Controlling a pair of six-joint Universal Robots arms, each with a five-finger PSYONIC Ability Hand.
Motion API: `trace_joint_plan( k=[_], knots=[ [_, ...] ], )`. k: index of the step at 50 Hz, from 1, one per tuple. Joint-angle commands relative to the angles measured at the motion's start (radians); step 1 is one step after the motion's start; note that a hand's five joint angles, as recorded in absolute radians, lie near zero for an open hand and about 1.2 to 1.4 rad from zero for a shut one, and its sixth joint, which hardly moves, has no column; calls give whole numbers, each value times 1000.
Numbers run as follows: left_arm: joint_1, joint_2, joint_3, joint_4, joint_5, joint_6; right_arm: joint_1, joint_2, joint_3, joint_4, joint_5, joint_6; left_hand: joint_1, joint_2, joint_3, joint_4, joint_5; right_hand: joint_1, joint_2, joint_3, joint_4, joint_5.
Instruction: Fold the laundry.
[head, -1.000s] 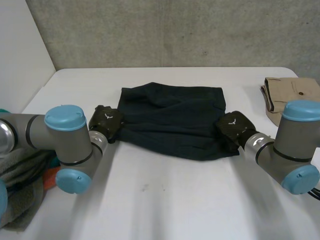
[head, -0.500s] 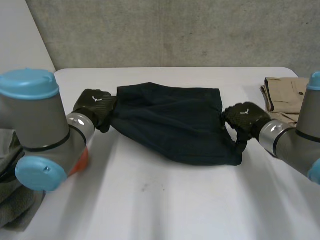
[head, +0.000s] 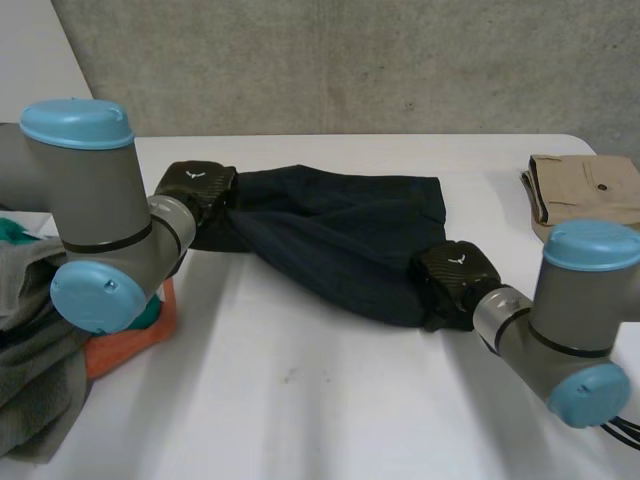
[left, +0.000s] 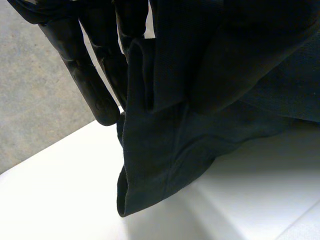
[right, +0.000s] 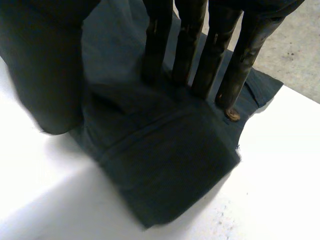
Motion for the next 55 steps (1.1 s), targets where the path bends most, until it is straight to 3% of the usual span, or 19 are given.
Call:
trace_joint_plan(
  k=[1,2,11,20,25,31,37,43,48,50,55],
  knots=[
    [2,7,-7,-5,-3,-23,11,90,-108,13,41,-34,282,198,199,199,241,549,500,512,512,532],
    [2,9,-12,-7,-3,-23,11,87,-116,13,42,-51,282,198,199,199,241,758,709,721,721,741],
    [2,84,-96,-70,2,-9,2,-103,-121,70,42,-103,282,198,199,199,241,760,711,723,723,743],
    [-8,337,-371,-180,10,75,-49,-342,-214,516,3,-420,282,198,199,199,241,760,711,723,723,743],
    [-50,492,-593,-174,11,244,-63,-364,-193,689,10,-582,282,198,199,199,241,760,711,723,723,743],
    [-105,475,-701,-70,5,293,-64,-355,-90,779,7,-642,282,198,199,199,241,760,711,723,723,743],
    [-103,333,-592,50,-6,304,-55,-260,-130,662,21,-621,282,198,199,199,241,760,711,723,723,743],
    [-103,150,-240,131,-98,319,-52,-157,-329,474,64,-486,282,198,199,199,241,760,711,723,723,743],
    [-94,34,115,211,-179,416,-46,-117,-524,244,73,-386,282,198,199,199,241,760,711,723,723,743],
    [-94,-2,265,314,-190,469,-35,-116,-594,89,88,-355,282,198,199,199,241,760,711,723,723,743],
    [-91,-6,390,591,-205,546,-9,-120,-679,-207,160,-351,282,198,199,199,241,760,711,723,723,743]
  ],
)
